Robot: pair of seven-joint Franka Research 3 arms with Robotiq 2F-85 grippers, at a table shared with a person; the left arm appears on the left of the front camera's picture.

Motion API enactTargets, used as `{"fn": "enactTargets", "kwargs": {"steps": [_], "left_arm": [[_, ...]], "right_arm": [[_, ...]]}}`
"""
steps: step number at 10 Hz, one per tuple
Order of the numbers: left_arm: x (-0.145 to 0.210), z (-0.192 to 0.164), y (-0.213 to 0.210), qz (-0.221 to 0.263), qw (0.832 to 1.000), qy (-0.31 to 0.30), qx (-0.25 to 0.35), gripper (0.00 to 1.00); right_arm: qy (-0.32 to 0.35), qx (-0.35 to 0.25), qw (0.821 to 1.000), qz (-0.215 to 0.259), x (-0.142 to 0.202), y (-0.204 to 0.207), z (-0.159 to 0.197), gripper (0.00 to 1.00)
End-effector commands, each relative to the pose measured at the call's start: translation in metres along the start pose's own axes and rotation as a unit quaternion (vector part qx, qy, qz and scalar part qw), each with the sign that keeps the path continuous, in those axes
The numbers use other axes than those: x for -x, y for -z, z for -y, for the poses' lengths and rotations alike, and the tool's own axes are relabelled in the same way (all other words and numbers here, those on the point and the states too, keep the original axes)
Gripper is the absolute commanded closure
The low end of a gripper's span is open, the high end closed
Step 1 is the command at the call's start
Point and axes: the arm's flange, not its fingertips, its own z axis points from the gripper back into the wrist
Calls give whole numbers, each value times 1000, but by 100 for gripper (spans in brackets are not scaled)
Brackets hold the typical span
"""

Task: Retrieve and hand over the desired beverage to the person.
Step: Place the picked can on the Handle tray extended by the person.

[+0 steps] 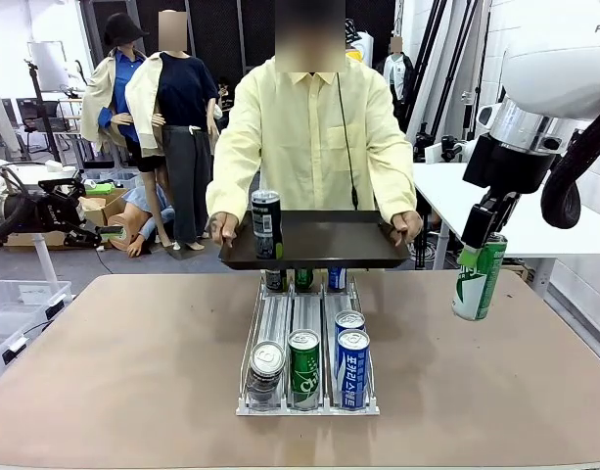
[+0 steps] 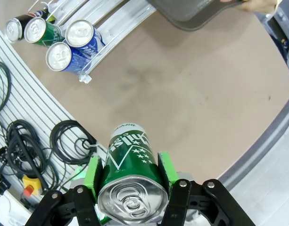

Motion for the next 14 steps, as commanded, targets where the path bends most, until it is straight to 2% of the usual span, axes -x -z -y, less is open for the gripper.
{"fn": "enactTargets", "kwargs": {"steps": [1,14], "left_arm": [[1,2,0,2,1000,2,-5,0],[1,2,0,2,1000,2,-5,0]], "right_arm": [[3,2,1000,-2,-1,-3,0,100],[3,2,1000,-2,-1,-3,0,100]]}}
